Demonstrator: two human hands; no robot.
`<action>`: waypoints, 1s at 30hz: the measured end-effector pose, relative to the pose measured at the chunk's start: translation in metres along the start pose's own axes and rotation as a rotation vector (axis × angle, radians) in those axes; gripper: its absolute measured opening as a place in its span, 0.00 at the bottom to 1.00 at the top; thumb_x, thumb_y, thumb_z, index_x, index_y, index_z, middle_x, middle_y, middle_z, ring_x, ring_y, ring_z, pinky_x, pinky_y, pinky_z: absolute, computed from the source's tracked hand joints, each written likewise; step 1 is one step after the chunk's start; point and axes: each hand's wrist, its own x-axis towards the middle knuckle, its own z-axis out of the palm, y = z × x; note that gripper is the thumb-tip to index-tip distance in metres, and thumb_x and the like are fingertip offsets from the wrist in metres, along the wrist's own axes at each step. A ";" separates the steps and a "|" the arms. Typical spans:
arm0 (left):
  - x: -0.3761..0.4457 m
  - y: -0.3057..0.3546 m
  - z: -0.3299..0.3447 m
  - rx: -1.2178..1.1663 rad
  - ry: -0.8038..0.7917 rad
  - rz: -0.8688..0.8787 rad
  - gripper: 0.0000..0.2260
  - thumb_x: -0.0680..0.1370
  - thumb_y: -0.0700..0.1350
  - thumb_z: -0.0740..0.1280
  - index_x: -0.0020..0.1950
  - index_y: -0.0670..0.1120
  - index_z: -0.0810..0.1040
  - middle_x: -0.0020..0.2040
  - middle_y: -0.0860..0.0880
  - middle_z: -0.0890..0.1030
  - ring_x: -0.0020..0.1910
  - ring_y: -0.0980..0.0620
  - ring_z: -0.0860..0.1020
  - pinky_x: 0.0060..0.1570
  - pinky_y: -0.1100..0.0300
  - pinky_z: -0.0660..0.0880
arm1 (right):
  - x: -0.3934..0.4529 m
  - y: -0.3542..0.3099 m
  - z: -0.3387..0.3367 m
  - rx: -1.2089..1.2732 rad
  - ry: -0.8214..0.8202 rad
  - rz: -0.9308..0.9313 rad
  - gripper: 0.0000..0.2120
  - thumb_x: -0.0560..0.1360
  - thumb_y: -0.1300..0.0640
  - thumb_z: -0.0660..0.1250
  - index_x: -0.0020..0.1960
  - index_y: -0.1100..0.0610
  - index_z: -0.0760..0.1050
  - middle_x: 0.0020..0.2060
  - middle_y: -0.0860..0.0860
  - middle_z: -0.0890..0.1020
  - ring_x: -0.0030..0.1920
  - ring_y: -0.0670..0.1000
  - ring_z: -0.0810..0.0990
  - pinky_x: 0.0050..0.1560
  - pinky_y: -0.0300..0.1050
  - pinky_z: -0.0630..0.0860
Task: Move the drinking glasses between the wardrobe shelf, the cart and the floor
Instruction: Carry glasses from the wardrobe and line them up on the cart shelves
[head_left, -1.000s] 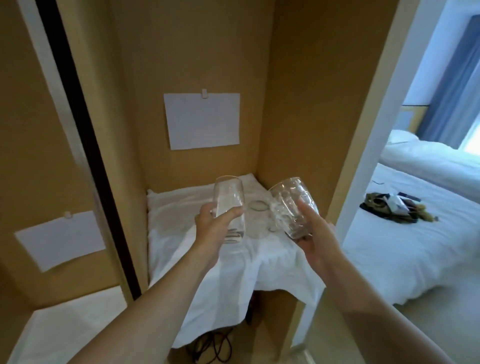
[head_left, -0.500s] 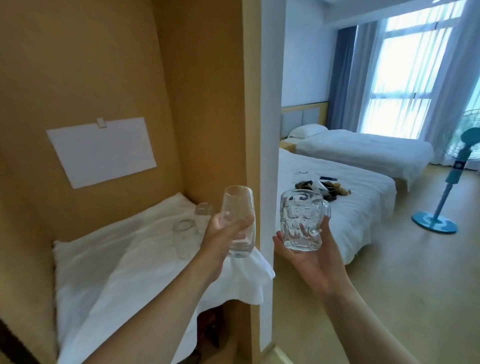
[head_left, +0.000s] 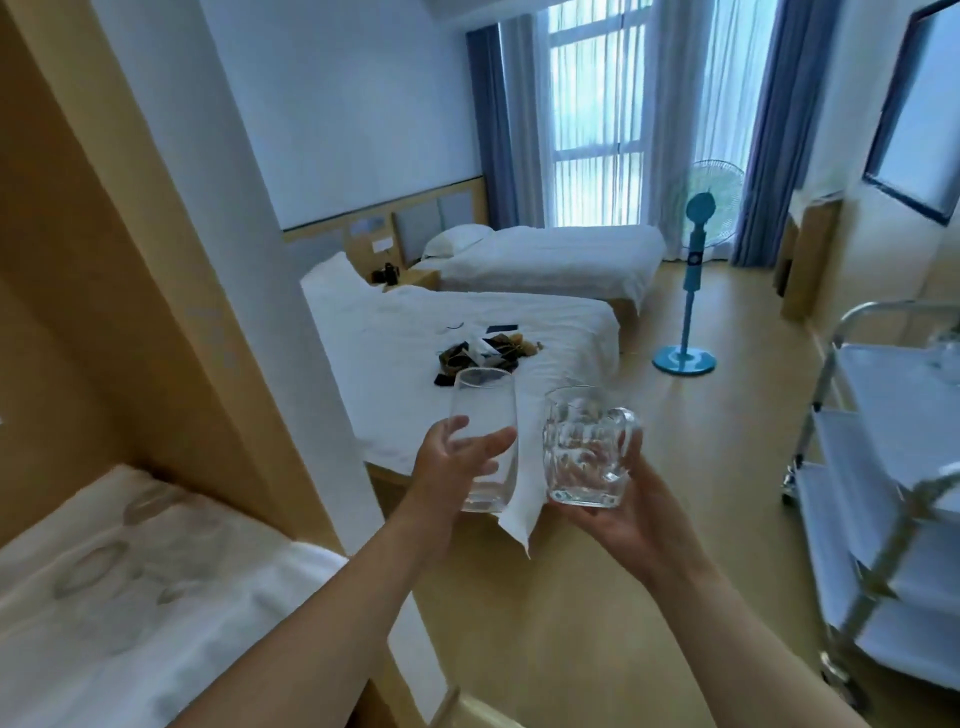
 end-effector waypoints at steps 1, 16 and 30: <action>0.010 -0.002 0.017 0.003 -0.024 -0.006 0.40 0.65 0.64 0.79 0.72 0.56 0.68 0.60 0.52 0.81 0.49 0.57 0.84 0.38 0.62 0.73 | 0.000 -0.014 -0.013 0.002 -0.016 -0.014 0.45 0.62 0.49 0.84 0.73 0.62 0.71 0.70 0.63 0.75 0.71 0.66 0.72 0.75 0.68 0.62; 0.116 -0.031 0.220 0.029 -0.284 -0.119 0.43 0.62 0.59 0.83 0.72 0.50 0.70 0.55 0.49 0.84 0.45 0.55 0.86 0.43 0.55 0.83 | -0.014 -0.160 -0.143 -0.113 0.231 -0.165 0.30 0.70 0.46 0.79 0.68 0.59 0.78 0.64 0.60 0.79 0.62 0.60 0.79 0.64 0.60 0.76; 0.217 -0.038 0.356 -0.009 -0.631 -0.199 0.40 0.59 0.63 0.82 0.66 0.52 0.74 0.54 0.41 0.85 0.51 0.41 0.85 0.39 0.52 0.82 | -0.004 -0.232 -0.205 -0.093 0.488 -0.395 0.28 0.70 0.49 0.80 0.66 0.59 0.79 0.68 0.64 0.77 0.68 0.66 0.76 0.61 0.61 0.78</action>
